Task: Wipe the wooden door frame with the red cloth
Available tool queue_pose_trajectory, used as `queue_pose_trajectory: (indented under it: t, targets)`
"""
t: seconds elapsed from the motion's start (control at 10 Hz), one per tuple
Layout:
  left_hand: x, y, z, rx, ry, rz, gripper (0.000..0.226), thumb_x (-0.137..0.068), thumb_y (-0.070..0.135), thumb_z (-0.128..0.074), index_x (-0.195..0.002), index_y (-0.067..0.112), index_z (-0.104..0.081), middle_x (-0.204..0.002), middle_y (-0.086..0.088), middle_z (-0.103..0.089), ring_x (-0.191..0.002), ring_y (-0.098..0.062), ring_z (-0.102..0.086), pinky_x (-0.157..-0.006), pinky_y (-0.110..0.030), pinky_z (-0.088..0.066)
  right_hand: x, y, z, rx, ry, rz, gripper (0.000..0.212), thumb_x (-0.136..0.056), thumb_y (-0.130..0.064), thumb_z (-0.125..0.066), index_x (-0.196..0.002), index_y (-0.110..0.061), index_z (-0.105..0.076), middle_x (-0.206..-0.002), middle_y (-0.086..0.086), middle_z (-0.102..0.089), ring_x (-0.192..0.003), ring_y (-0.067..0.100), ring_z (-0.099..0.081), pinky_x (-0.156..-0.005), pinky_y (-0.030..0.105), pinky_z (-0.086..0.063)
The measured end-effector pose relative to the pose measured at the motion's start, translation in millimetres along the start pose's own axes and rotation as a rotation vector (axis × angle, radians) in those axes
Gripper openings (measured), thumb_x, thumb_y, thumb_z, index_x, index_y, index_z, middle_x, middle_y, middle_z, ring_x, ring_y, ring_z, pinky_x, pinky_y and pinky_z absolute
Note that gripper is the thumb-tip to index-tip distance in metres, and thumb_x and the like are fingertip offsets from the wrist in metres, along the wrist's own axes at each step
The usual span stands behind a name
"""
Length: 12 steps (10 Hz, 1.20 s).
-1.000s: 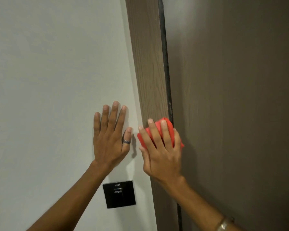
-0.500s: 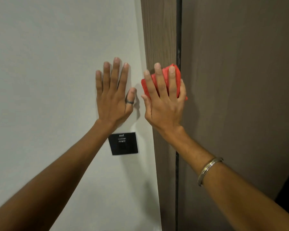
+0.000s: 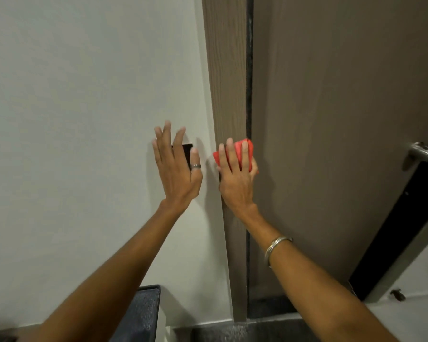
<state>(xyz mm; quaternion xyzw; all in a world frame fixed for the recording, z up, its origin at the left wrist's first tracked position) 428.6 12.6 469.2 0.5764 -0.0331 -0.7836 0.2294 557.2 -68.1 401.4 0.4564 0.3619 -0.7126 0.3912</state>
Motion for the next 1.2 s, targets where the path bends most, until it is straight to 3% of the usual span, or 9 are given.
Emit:
queue_pose_trajectory:
  t: [0.2, 0.3, 0.4, 0.5, 0.6, 0.7, 0.8, 0.9, 1.2]
  targets:
    - [108.5, -29.0, 16.3, 0.084, -0.245, 0.066, 0.045, -0.104, 0.032, -0.044, -0.142, 0.012, -0.056, -0.165, -0.012, -0.039, -0.161, -0.022, -0.019, -0.131, -0.044, -0.016, 123.3, -1.7, 4.3, -0.413, -0.305, -0.425, 0.08, -0.101, -0.031, -0.067, -0.165, -0.019, -0.021, -0.174, 0.0, -0.019, -0.16, 0.022, -0.024, -0.12, 0.054, -0.036]
    - [186.8, -57.6, 23.4, 0.203, -0.503, 0.328, 0.043, -0.105, 0.037, -0.041, -0.142, 0.018, -0.055, -0.153, -0.004, -0.052, -0.143, -0.019, -0.046, -0.121, -0.038, -0.037, 201.8, -24.2, 16.0, -0.977, -0.43, -1.213, 0.059, -0.105, -0.052, -0.052, -0.157, -0.031, -0.034, -0.165, -0.006, -0.035, -0.135, 0.007, -0.052, -0.11, 0.035, -0.052]
    - [241.5, -77.1, 18.0, 0.322, -0.754, 0.825, 0.047, -0.108, 0.046, -0.037, -0.142, 0.02, -0.054, -0.148, -0.002, -0.056, -0.128, -0.015, -0.054, -0.11, -0.037, -0.044, 241.8, -60.0, 12.4, -1.335, -0.529, -1.825, 0.063, -0.106, -0.057, -0.045, -0.148, -0.011, -0.051, -0.126, 0.014, -0.072, -0.106, 0.022, -0.069, -0.095, 0.041, -0.06]
    - [307.2, -92.0, 22.9, 0.644, -0.793, 1.714, 0.059, -0.108, 0.061, -0.027, -0.116, 0.022, -0.071, -0.121, -0.007, -0.077, -0.113, -0.024, -0.069, -0.099, -0.046, -0.054, 272.7, -100.6, 14.7, -1.424, -0.703, -2.234, 0.071, -0.105, -0.064, -0.04, -0.132, -0.004, -0.067, -0.104, 0.021, -0.08, -0.101, 0.035, -0.073, -0.09, 0.048, -0.058]
    - [341.7, -111.8, 44.8, 0.708, -0.675, 1.995, 0.058, -0.108, 0.059, -0.03, -0.108, 0.02, -0.073, -0.109, -0.011, -0.081, -0.099, -0.028, -0.076, -0.081, -0.045, -0.063, 298.3, -124.7, 16.8, -1.334, -0.882, -2.232, 0.07, -0.103, -0.067, -0.043, -0.122, -0.006, -0.072, -0.11, 0.018, -0.08, -0.102, 0.034, -0.076, -0.09, 0.048, -0.058]
    - [389.6, -141.6, 90.3, 0.633, -0.612, 2.123, 0.038, -0.11, 0.041, -0.047, -0.12, 0.01, -0.067, -0.113, -0.015, -0.076, -0.099, -0.03, -0.073, -0.066, -0.04, -0.063, 339.9, -159.4, 19.1, -1.053, -1.311, -2.027, 0.054, -0.106, -0.056, -0.048, -0.125, -0.01, -0.069, -0.111, 0.011, -0.08, -0.09, 0.024, -0.077, -0.076, 0.038, -0.057]
    - [417.6, -165.4, 113.8, 0.589, -0.61, 2.124, 0.032, -0.11, 0.019, -0.048, -0.138, 0.008, -0.059, -0.125, -0.017, -0.069, -0.111, -0.036, -0.067, -0.079, -0.05, -0.061, 365.8, -175.0, 11.9, -0.806, -1.511, -1.807, 0.039, -0.107, -0.039, -0.056, -0.13, -0.009, -0.064, -0.122, 0.015, -0.074, -0.088, 0.023, -0.07, -0.067, 0.032, -0.053]
    - [443.9, -217.2, 135.6, 0.48, -0.602, 2.047, 0.038, -0.107, -0.001, -0.042, -0.139, 0.013, -0.058, -0.133, -0.019, -0.065, -0.109, -0.035, -0.064, -0.079, -0.049, -0.058, 401.5, -205.7, -12.0, -0.567, -1.675, -1.549, 0.031, -0.103, -0.012, -0.062, -0.132, -0.003, -0.066, -0.131, 0.021, -0.07, -0.106, 0.032, -0.07, -0.083, 0.04, -0.059]
    - [486.8, -329.5, 148.9, 0.189, -0.677, 1.798, 0.05, -0.108, 0.004, -0.049, -0.155, 0.019, -0.045, -0.149, -0.012, -0.052, -0.12, -0.027, -0.06, -0.092, -0.046, -0.058, 474.0, -277.7, -81.8, -0.453, -1.73, -1.344, 0.031, -0.096, -0.009, -0.062, -0.125, -0.005, -0.072, -0.126, 0.018, -0.074, -0.116, 0.035, -0.07, -0.099, 0.04, -0.057]
Point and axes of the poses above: each hand's wrist, its own x-axis away from the middle knuckle, its own z-axis out of the back of the hand, y = z × x, the point moved 5 cm from there along -x, towards the middle knuckle
